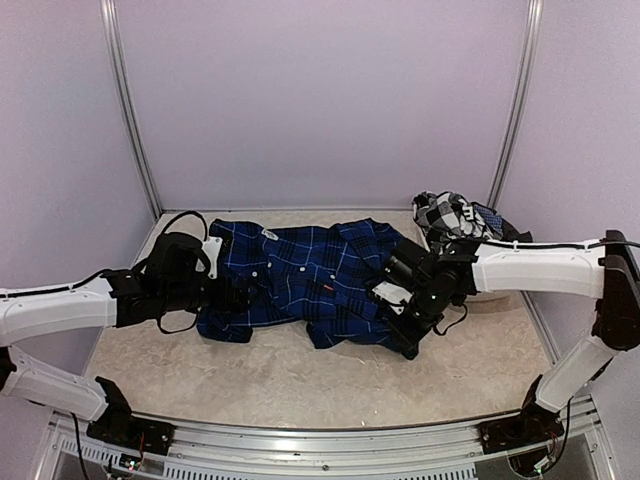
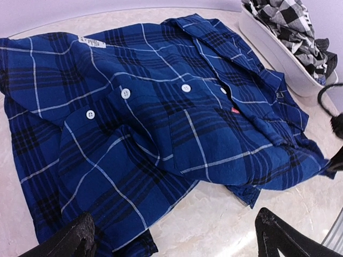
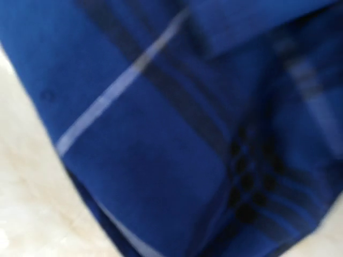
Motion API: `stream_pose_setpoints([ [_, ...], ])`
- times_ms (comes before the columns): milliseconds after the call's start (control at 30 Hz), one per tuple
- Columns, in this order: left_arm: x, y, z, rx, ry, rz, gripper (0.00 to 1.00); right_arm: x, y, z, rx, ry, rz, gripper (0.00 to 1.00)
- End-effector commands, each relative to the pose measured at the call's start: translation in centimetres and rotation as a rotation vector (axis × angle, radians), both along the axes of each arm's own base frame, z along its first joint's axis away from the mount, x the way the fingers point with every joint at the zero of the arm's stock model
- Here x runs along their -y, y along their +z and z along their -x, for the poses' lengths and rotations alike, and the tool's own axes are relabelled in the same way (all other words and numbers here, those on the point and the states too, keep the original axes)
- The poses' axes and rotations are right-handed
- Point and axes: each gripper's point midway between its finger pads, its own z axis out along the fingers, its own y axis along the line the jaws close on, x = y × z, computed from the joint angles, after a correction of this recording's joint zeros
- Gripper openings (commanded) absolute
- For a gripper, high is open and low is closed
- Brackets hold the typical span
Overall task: Fold and stack the long sleeve shirts
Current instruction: Pick up the crumpled shirt from the center of the board.
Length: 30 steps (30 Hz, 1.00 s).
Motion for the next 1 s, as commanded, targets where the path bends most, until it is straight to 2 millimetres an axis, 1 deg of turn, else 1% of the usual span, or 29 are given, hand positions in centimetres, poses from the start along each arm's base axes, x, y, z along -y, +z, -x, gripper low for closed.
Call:
stream_pose_setpoints([
  [0, 1.1, -2.7, 1.8, -0.049, -0.097, -0.065, 0.99, 1.1, 6.0, -2.2, 0.052, -0.066, -0.128, 0.0],
  [33, 1.3, -3.1, 1.9, -0.05, -0.098, -0.07, 0.99, 1.3, 7.0, -2.7, 0.066, -0.071, -0.149, 0.0],
  [67, 1.1, -3.9, 2.0, -0.063, -0.084, -0.087, 0.99, 1.6, 7.7, -3.0, 0.075, -0.076, -0.165, 0.0],
  [133, 0.3, -5.3, 1.6, -0.082, -0.028, -0.132, 0.98, 2.3, 8.9, -3.8, 0.097, -0.085, -0.178, 0.0],
  [200, -0.9, -6.8, 1.1, -0.099, 0.043, -0.203, 0.98, 3.2, 9.9, -4.6, 0.115, -0.107, -0.186, 0.0],
  [267, -1.6, -7.7, 0.9, -0.103, 0.078, -0.258, 0.98, 4.4, 11.1, -5.8, 0.139, -0.142, -0.196, 0.0],
  [300, -1.6, -8.3, 0.9, -0.113, 0.074, -0.279, 0.98, 4.9, 11.6, -6.3, 0.148, -0.157, -0.203, 0.0],
  [400, -1.4, -9.3, 0.8, -0.137, 0.07, -0.311, 0.97, 6.1, 12.6, -7.8, 0.168, -0.194, -0.229, 0.0],
  [433, -1.3, -10.0, 0.8, -0.152, 0.068, -0.324, 0.95, 6.6, 12.8, -8.3, 0.172, -0.208, -0.231, 0.0],
  [500, -0.8, -10.7, 0.8, -0.17, 0.053, -0.334, 0.92, 7.2, 13.0, -9.0, 0.178, -0.236, -0.237, 0.0],
  [533, -0.6, -11.4, 0.9, -0.189, 0.039, -0.342, 0.89, 7.4, 13.2, -9.4, 0.18, -0.252, -0.239, 0.0],
  [600, 0.2, -12.1, 1.3, -0.218, -0.003, -0.345, 0.8, 8.0, 13.6, -10.2, 0.194, -0.281, -0.241, 0.0],
  [667, 0.7, -12.8, 1.7, -0.246, -0.036, -0.354, 0.7, 8.5, 14.2, -11.1, 0.214, -0.309, -0.254, 0.0],
  [767, 1.7, -13.0, 1.9, -0.266, -0.078, -0.336, 0.46, 8.7, 15.3, -12.3, 0.242, -0.333, -0.289, 0.0],
  [867, 2.7, -12.2, 1.9, -0.267, -0.121, -0.296, 0.22, 8.9, 16.1, -13.4, 0.267, -0.345, -0.312, 0.0],
  [933, 2.9, -11.3, 1.5, -0.26, -0.132, -0.269, 0.06, 9.2, 16.6, -14.4, 0.288, -0.357, -0.322, 0.0],
  [967, 2.9, -10.6, 1.2, -0.254, -0.133, -0.252, 0.0, 9.4, 16.9, -14.8, 0.301, -0.365, -0.324, 0.0],
])
